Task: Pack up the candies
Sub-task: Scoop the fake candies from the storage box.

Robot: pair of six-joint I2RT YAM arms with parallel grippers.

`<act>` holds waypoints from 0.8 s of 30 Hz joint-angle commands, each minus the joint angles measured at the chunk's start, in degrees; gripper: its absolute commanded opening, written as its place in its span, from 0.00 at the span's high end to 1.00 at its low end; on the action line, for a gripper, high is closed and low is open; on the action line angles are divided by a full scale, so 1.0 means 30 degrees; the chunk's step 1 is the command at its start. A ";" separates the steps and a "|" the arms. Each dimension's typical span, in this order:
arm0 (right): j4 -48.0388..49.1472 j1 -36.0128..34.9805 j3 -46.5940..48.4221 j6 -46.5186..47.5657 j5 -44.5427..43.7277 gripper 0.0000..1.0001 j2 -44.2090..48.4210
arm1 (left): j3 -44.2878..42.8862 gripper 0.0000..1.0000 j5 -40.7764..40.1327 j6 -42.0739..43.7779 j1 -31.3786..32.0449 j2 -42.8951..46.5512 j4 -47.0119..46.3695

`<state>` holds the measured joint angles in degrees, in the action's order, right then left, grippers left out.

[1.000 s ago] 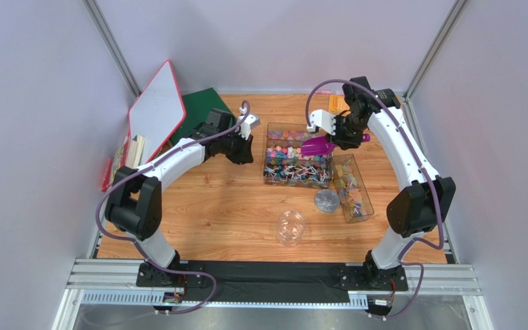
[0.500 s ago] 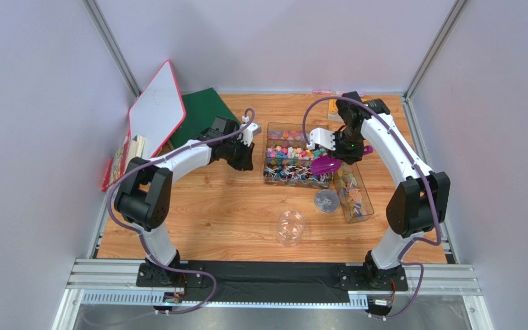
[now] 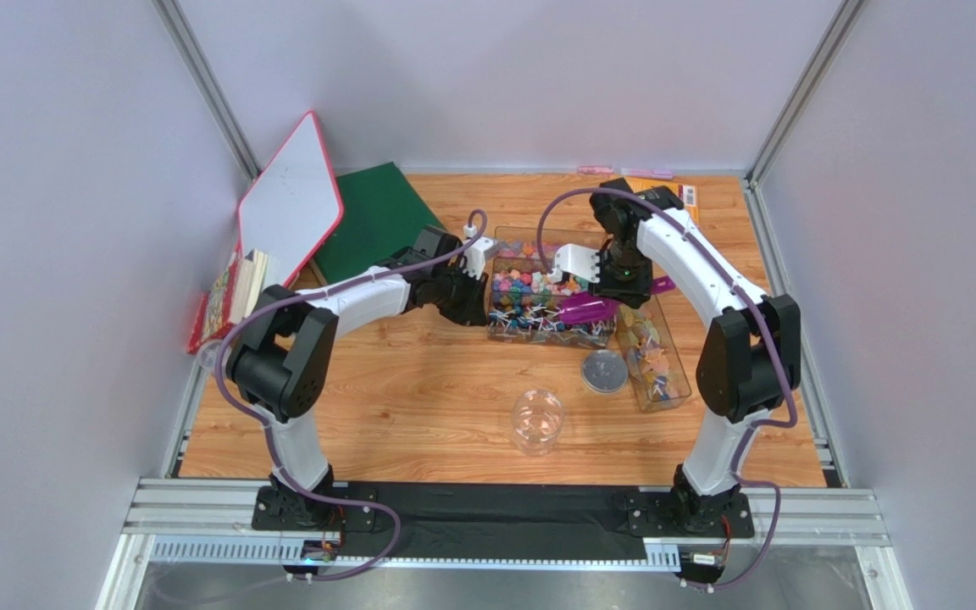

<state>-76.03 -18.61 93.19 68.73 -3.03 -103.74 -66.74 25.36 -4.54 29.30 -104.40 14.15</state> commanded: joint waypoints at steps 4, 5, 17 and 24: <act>-0.6590 -0.0798 0.0900 -0.1727 -0.3325 1.00 -0.1512 | 0.0216 0.83 0.0333 -0.2353 0.0429 -0.0035 -0.1670; -0.6561 -0.0943 0.0930 -0.1728 -0.3501 1.00 -0.1570 | 0.0244 0.83 0.0421 -0.2471 0.0487 0.0140 -0.1729; -0.6561 -0.3080 0.1249 -0.2869 -0.7192 1.00 -0.3092 | 0.1006 0.83 0.1301 -0.4083 0.0517 0.0902 -0.3135; -0.6561 -0.4108 0.2599 -0.4393 -0.7693 1.00 -0.4529 | 0.1475 0.82 0.1213 -0.4201 0.0517 0.1752 -0.3486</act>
<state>-78.85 -29.61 97.54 59.42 -20.56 -115.52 -62.54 24.93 -14.72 29.61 -103.44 8.80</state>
